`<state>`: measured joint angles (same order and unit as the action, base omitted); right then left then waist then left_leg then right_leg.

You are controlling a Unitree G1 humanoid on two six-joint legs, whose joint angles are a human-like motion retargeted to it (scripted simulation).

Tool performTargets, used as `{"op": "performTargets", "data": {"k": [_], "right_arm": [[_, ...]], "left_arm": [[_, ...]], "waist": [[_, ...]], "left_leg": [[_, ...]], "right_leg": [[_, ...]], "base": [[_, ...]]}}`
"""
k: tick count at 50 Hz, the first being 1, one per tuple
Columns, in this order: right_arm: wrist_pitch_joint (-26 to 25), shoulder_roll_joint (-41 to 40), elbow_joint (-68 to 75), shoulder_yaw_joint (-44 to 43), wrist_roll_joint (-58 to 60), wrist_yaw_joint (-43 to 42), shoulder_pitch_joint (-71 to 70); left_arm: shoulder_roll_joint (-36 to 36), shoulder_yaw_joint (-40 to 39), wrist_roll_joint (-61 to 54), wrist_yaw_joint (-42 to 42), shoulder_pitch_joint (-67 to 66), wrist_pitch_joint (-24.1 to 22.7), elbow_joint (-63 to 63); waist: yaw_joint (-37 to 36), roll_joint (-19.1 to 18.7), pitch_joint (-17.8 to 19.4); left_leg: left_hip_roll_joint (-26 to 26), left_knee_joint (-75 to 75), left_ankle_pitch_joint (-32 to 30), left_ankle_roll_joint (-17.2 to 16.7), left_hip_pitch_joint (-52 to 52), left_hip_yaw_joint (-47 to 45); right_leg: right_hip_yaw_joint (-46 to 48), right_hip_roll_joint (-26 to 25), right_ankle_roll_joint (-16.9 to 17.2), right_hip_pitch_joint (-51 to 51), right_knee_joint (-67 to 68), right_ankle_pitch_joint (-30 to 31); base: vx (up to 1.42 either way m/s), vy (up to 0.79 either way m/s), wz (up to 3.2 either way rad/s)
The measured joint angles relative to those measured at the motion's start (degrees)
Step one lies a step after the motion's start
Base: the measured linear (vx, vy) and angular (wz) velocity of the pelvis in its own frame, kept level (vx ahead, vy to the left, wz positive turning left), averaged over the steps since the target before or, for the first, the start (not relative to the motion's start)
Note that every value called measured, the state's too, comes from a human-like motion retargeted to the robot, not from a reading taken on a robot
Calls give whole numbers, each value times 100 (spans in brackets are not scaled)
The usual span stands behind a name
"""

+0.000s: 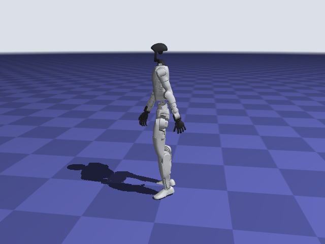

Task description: In place motions

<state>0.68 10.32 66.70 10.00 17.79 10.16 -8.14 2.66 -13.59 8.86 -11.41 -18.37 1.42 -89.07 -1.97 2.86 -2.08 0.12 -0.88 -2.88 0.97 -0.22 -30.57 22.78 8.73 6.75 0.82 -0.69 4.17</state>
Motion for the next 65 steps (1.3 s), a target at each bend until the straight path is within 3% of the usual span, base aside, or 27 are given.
{"op": "performTargets", "data": {"k": [5,10,18,22,25,30,35,42,46,54,60,65], "right_arm": [[58,-2,290,378,673,-306,364],[-79,96,1216,-76,1104,-870,878],[-769,619,3042,-1764,-306,-315,1825],[-1460,685,3070,-2317,-1163,-399,2501],[-1462,569,3070,-2451,-1539,-900,2666],[-1253,353,3070,-1950,-1508,-863,2220],[-922,111,3070,-1075,-1408,-778,833],[-353,-675,1147,-421,-1012,-560,-1025],[21,-897,-86,-35,-991,-358,-1698],[573,-501,-1182,470,-6,-746,-1706],[380,-238,-252,343,417,-945,-298],[-545,-65,2160,-382,643,-516,784]], "left_arm": [[-71,289,-433,945,228,-287,-557],[164,633,-498,1266,914,-280,-577],[698,618,-59,-155,2278,106,819],[724,861,-89,-404,2877,-43,1518],[701,1130,-140,-317,3055,-291,2135],[678,1394,144,23,2653,-721,2708],[472,1440,352,335,1680,-680,1984],[346,485,454,513,366,-67,-546],[354,172,308,321,-641,578,-834],[280,220,858,185,-1180,478,-834],[381,649,591,5,14,608,-834],[587,1054,529,23,1698,504,-546]], "waist": [[162,-49,-18],[462,-68,87],[670,-69,126],[397,-80,121],[190,-95,147],[-130,-160,72],[-305,-198,-34],[-313,-195,-4],[-214,-185,-16],[-103,-171,-119],[-11,-61,-233],[-26,6,-234]], "left_leg": [[72,36,37,-4,45,-260],[84,51,37,32,95,-331],[21,8,-8,100,-11,-54],[-33,-29,-24,117,-88,131],[-85,-44,-26,125,-99,273],[-125,-53,0,134,-99,406],[-133,-25,33,115,-12,381],[-116,44,101,63,201,199],[-81,70,122,32,246,100],[-30,92,160,11,255,-29],[-76,64,191,41,254,2],[-148,54,218,98,317,54]], "right_leg": [[-181,-50,-4,-137,15,80],[-150,-57,27,-55,-1,83],[228,25,104,229,-86,-20],[394,80,107,332,-111,-77],[504,118,102,417,-117,-115],[524,119,84,471,-113,-156],[524,111,60,462,-94,-146],[281,57,11,385,-52,-89],[152,20,2,311,-22,-75],[-6,-35,2,205,0,-59],[11,-11,9,268,-19,-80],[122,42,25,439,-58,-80]], "base": [[2,-4,-59],[0,-1,-15],[-2,3,34],[2,6,46],[2,7,41],[4,7,20],[1,3,4],[-1,-3,-18],[1,-4,-15],[0,0,-2],[2,-1,-2],[0,0,0]]}}
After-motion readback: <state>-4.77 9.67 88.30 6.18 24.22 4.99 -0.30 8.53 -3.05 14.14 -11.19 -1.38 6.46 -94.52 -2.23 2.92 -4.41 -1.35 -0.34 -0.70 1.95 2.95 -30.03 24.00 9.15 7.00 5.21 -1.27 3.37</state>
